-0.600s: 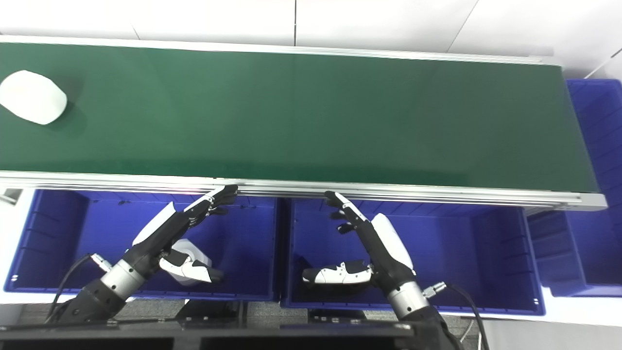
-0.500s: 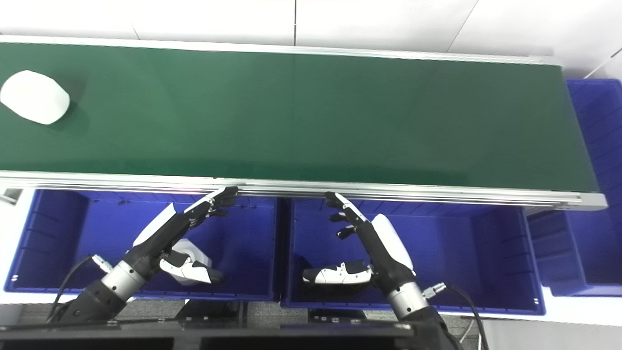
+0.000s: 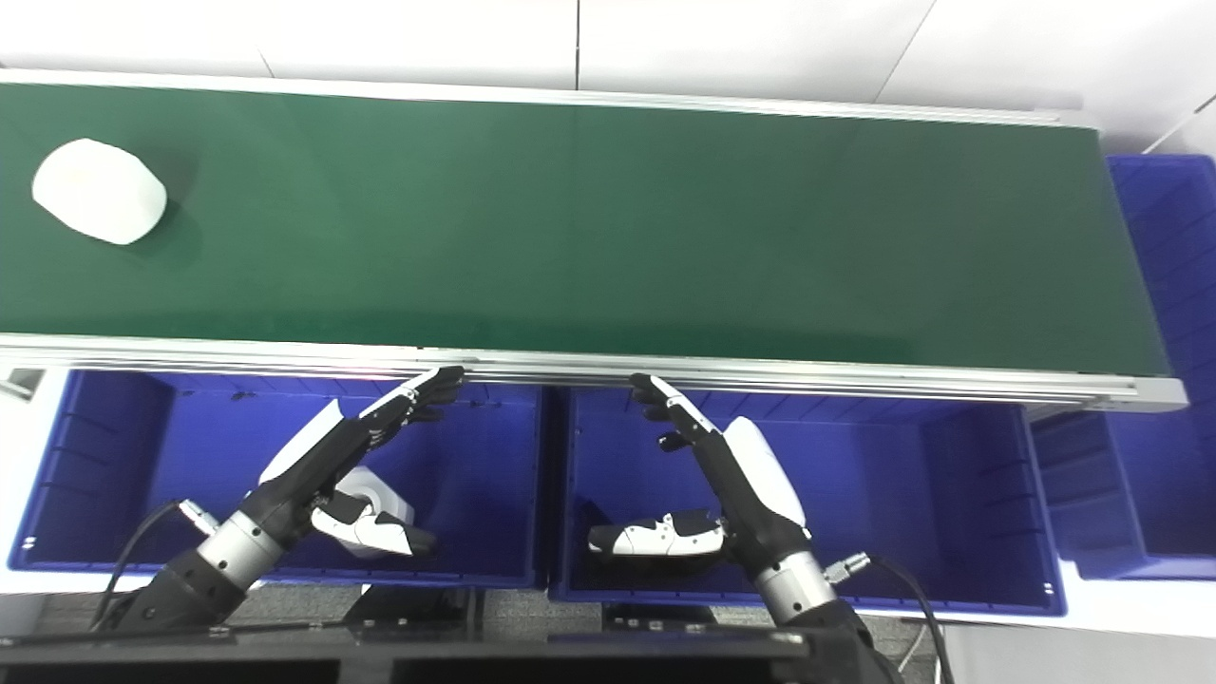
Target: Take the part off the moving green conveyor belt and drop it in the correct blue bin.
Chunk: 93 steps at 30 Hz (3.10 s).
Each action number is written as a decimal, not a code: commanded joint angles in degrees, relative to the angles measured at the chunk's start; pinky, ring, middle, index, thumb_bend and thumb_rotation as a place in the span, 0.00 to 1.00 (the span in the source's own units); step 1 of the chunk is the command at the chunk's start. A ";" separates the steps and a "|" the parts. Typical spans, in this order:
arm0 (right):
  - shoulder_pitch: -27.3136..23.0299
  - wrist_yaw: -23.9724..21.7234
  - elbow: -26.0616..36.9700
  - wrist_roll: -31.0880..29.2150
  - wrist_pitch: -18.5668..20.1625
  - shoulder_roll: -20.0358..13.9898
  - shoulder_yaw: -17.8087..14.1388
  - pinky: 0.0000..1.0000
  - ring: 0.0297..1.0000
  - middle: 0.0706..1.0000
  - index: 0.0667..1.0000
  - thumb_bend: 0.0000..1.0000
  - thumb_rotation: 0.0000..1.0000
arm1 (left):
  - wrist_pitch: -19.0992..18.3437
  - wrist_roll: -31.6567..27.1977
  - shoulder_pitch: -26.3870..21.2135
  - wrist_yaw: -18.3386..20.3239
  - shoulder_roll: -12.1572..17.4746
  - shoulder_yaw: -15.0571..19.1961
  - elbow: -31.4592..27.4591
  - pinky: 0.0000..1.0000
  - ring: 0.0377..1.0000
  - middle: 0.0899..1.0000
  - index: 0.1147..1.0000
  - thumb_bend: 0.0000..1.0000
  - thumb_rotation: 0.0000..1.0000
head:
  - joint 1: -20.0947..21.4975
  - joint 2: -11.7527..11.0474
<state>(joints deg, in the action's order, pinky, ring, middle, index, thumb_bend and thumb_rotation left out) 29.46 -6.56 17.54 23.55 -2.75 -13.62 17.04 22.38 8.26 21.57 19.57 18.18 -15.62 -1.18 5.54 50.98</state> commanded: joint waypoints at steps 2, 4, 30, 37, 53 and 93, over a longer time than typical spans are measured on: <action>0.16 0.38 0.62 -0.95 -2.50 -0.17 -0.38 0.67 0.84 0.87 0.90 0.95 0.37 | 1.48 0.14 0.04 -0.63 0.36 0.18 -1.56 0.85 0.90 0.93 0.93 0.98 0.39 | -0.14 -0.57; 0.19 0.36 0.63 -1.07 -2.52 -0.39 -0.56 0.64 0.83 0.87 0.90 0.96 0.38 | 1.29 0.40 0.13 -0.78 0.08 0.11 -1.69 0.85 0.90 0.93 0.92 0.98 0.39 | -0.26 -0.54; -3.29 0.75 -3.91 -2.09 -3.86 0.76 -0.11 0.70 0.84 0.87 0.91 0.95 0.34 | 3.46 1.82 -3.42 -1.43 0.14 0.25 3.40 0.85 0.90 0.93 0.92 0.97 0.36 | -5.02 -4.08; -3.47 1.15 -5.20 -1.68 -4.53 0.79 0.36 0.63 0.81 0.87 0.91 0.95 0.33 | 4.33 2.58 -4.03 -1.99 -0.24 0.17 5.19 0.81 0.87 0.91 0.91 0.97 0.34 | -5.85 -6.66; -3.29 2.10 -14.64 -4.69 -12.85 -0.98 -1.91 0.68 0.86 0.89 0.91 0.95 0.27 | 4.54 3.06 -5.63 -9.07 -0.71 -7.56 11.55 0.77 0.84 0.87 0.86 0.99 0.39 | -20.02 -20.63; -1.12 2.64 -9.50 -4.42 -14.37 0.33 -1.72 0.60 0.80 0.87 0.91 0.92 0.30 | -3.41 -4.36 -5.05 -5.54 3.54 3.26 -22.96 0.89 0.92 0.92 0.90 0.91 0.34 | -9.04 -7.44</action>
<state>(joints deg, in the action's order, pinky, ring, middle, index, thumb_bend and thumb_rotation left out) 28.09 -4.53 5.76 19.45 -14.06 -13.60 15.33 19.95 3.49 18.26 13.81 21.44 -13.24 -21.61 -3.44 43.49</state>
